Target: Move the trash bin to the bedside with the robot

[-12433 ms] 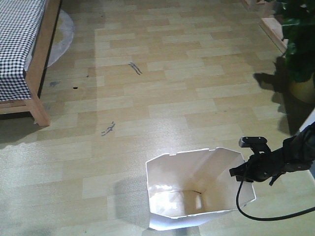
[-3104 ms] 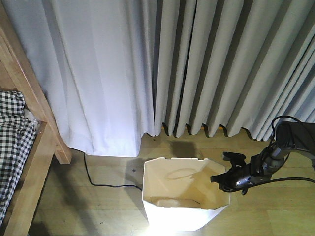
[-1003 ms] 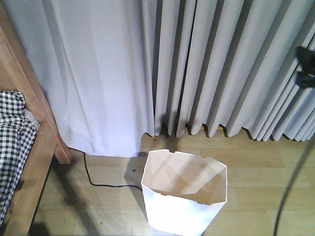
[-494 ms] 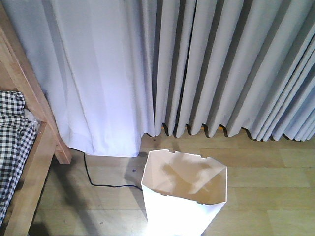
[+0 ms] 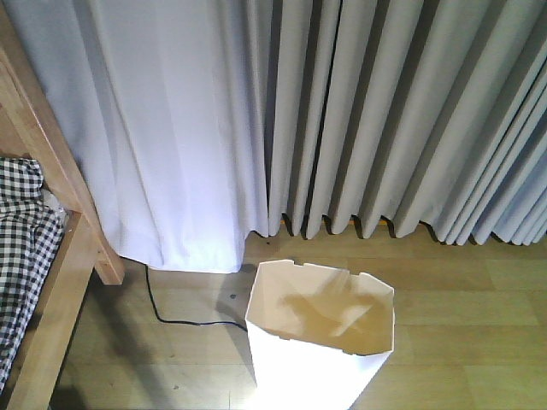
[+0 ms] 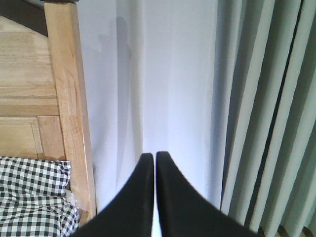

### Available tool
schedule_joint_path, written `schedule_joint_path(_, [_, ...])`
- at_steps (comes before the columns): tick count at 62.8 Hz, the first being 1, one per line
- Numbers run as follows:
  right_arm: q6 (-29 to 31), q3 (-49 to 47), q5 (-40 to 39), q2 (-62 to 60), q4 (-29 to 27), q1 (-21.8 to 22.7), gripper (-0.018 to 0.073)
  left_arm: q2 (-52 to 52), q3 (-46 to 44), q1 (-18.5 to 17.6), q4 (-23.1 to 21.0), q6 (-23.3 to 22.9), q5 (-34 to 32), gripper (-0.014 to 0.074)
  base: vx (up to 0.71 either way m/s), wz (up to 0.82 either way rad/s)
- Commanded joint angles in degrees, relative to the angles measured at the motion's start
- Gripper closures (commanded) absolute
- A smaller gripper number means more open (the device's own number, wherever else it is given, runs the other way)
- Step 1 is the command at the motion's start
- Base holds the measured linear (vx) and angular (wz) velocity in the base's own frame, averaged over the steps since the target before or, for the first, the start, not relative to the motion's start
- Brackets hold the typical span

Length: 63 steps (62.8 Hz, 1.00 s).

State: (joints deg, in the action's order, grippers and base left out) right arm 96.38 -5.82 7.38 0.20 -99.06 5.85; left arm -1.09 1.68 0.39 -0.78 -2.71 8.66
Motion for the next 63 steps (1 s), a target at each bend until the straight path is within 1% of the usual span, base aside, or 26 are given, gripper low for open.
schedule_joint_path(1, [0.4,-1.5,0.5,0.6,-1.6,0.1,0.0570,-0.6,1.6,-0.2,-0.2,-0.5,-4.5,0.0602,0.00,0.00])
schedule_joint_path(22, [0.4,-1.5,0.5,0.6,-1.4,0.1,0.0570,-0.6,1.6,-0.2,-0.2,-0.5,-4.5,0.0602,0.00,0.00])
schedule_joint_path(24, [0.4,-1.5,0.5,0.6,-0.7,0.1,0.0570,-0.6,1.6,-0.2,-0.2,-0.5,-4.5,0.0602,0.00,0.00])
schedule_joint_path(26, [0.1,-1.5,0.9,0.6,1.5,0.1,0.0570,-0.6,1.6,-0.2,-0.2,-0.5,-4.5,0.0602,0.00,0.00])
schedule_joint_path(28, [-1.0,-1.5,1.7,0.6,5.5,0.1,0.0570,-0.6,1.6,-0.2,-0.2,-0.5,-4.5,0.0602,0.00,0.00])
schedule_joint_path(31, [-4.4,-1.5,4.0,0.6,14.7,0.1,0.0570,-0.6,1.6,-0.2,-0.2,-0.5,-4.5,0.0602,0.00,0.00])
schedule_joint_path(32, [-6.4,-1.5,5.3,0.6,18.8,0.1,0.0570,-0.6,1.6,-0.2,-0.2,-0.5,-4.5,0.0602,0.00,0.00])
schedule_joint_path(33, [-7.8,-1.6,6.1,0.6,21.6,0.1,0.0570,-0.6,1.6,-0.2,-0.2,-0.5,-4.5,0.0602,0.00,0.00])
schedule_joint_path(34, [-10.5,-1.7,7.5,0.6,25.8,0.1,0.0570,-0.6,1.6,-0.2,-0.2,-0.5,-4.5,0.0602,0.00,0.00])
schedule_joint_path(35, [-12.5,-1.7,8.2,0.6,28.5,0.1,0.0570,-0.6,1.6,-0.2,-0.2,-0.5,-4.5,0.0602,0.00,0.00])
schedule_joint_path(37, [-20.1,-1.8,9.2,0.6,35.7,0.1,0.0569,-0.6,1.6,-0.2,-0.2,-0.5,-4.5,0.0602,0.00,0.00])
schedule_joint_path(38, [-23.1,-1.8,9.2,0.6,38.0,0.1,0.0569,-0.6,1.6,-0.2,-0.2,-0.5,-4.5,0.0602,0.00,0.00])
schedule_joint_path(39, [-27.7,-1.8,9.2,0.6,41.3,0.1,0.0569,-0.6,1.6,-0.2,-0.2,-0.5,-4.5,0.0602,0.00,0.00])
schedule_joint_path(40, [-30.9,-1.7,9.2,0.6,43.6,0.1,0.0569,-0.6,1.6,-0.2,-0.2,-0.5,-4.5,0.0602,0.00,0.00])
schedule_joint_path(41, [-35.8,-1.7,9.1,0.6,47.1,0.1,0.0569,-0.6,1.6,-0.2,-0.2,-0.5,-4.5,0.0602,0.00,0.00])
schedule_joint_path(42, [-39.0,-1.7,9.1,0.6,49.4,0.1,0.0569,-0.6,1.6,-0.2,-0.2,-0.5,-4.5,0.0602,0.00,0.00])
schedule_joint_path(44, [-48.3,-1.7,8.8,0.6,56.2,0.1,0.0569,-0.6,1.6,-0.2,-0.2,-0.5,-4.5,0.0602,0.00,0.00])
schedule_joint_path(49, [-65.4,-1.7,7.3,0.6,69.7,0.1,0.0569,-0.6,1.6,-0.2,-0.2,-0.5,-4.5,0.0602,0.00,0.00])
schedule_joint_path(51, [-69.7,-1.7,6.4,0.6,73.6,0.1,0.0569,-0.6,1.6,-0.2,-0.2,-0.5,-4.5,0.0602,0.00,0.00])
schedule_joint_path(53, [-72.7,-1.7,5.4,0.6,76.6,0.1,0.0569,-0.6,1.6,-0.2,-0.2,-0.5,-4.5,0.0602,0.00,0.00])
schedule_joint_path(55, [-74.5,-1.7,4.5,0.6,78.8,0.1,0.0569,-0.6,1.6,-0.2,-0.2,-0.5,-4.5,0.0602,0.00,0.00])
schedule_joint_path(58, [-75.0,-1.5,2.4,0.6,80.8,0.1,0.0569,-0.6,1.6,-0.2,-0.2,-0.5,-4.5,0.0602,0.00,0.00])
schedule_joint_path(63, [-74.9,0.0,-3.1,0.6,82.1,0.1,0.0569,-0.6,1.6,-0.2,-0.2,-0.5,-4.5,0.0602,0.00,0.00])
